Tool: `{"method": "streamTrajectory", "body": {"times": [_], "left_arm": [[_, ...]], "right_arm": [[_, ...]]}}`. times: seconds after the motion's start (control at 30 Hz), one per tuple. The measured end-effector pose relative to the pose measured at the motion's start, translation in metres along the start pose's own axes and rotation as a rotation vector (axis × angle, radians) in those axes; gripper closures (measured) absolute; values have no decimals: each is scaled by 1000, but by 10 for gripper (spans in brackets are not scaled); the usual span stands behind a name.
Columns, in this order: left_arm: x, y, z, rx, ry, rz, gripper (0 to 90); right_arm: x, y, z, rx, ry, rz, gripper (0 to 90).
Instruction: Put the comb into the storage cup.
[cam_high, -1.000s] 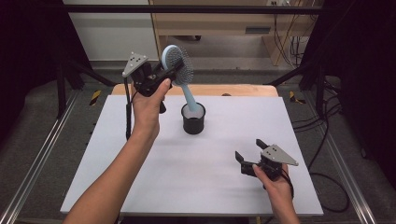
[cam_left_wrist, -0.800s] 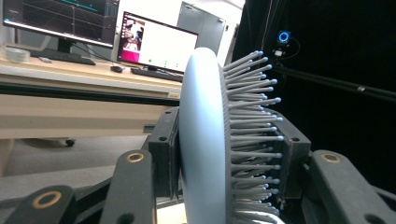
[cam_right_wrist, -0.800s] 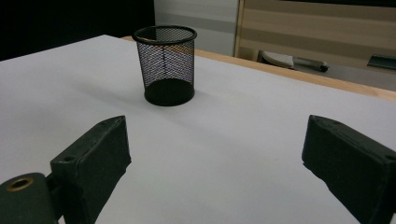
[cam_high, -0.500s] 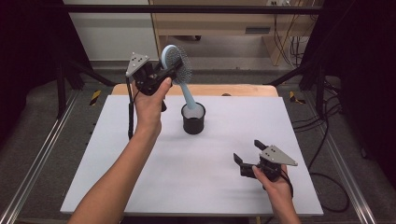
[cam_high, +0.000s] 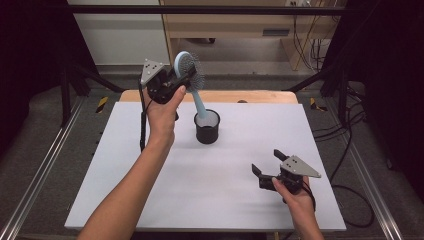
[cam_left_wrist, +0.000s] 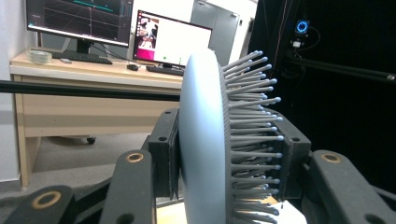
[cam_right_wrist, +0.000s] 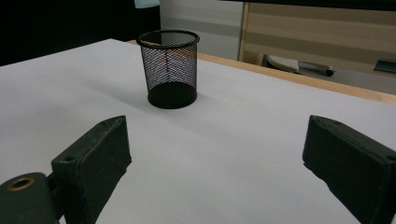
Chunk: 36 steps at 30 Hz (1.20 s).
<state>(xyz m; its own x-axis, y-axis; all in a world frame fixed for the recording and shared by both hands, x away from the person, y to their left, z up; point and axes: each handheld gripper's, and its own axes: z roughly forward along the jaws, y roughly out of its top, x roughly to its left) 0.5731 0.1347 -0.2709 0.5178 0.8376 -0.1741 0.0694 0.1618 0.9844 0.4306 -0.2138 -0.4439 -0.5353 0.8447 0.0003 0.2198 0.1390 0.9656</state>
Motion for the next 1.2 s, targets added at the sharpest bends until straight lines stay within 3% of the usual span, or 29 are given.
{"method": "streamTrajectory", "body": {"times": [0.23, 0.37, 0.87, 1.2], "left_arm": [[-3, -8, 4, 16, 5, 42, 523], [-3, -13, 5, 18, 8, 27, 522], [-4, -31, 10, 37, 23, 38, 523], [-4, -46, 22, 60, 13, 35, 522]], "right_arm": [[0, 0, -1, -1, 3, -8, 78], [0, 0, -1, -5, 8, -8, 80], [1, 0, -1, -9, 3, -2, 77], [0, 0, -1, -6, 0, -6, 77]]}}
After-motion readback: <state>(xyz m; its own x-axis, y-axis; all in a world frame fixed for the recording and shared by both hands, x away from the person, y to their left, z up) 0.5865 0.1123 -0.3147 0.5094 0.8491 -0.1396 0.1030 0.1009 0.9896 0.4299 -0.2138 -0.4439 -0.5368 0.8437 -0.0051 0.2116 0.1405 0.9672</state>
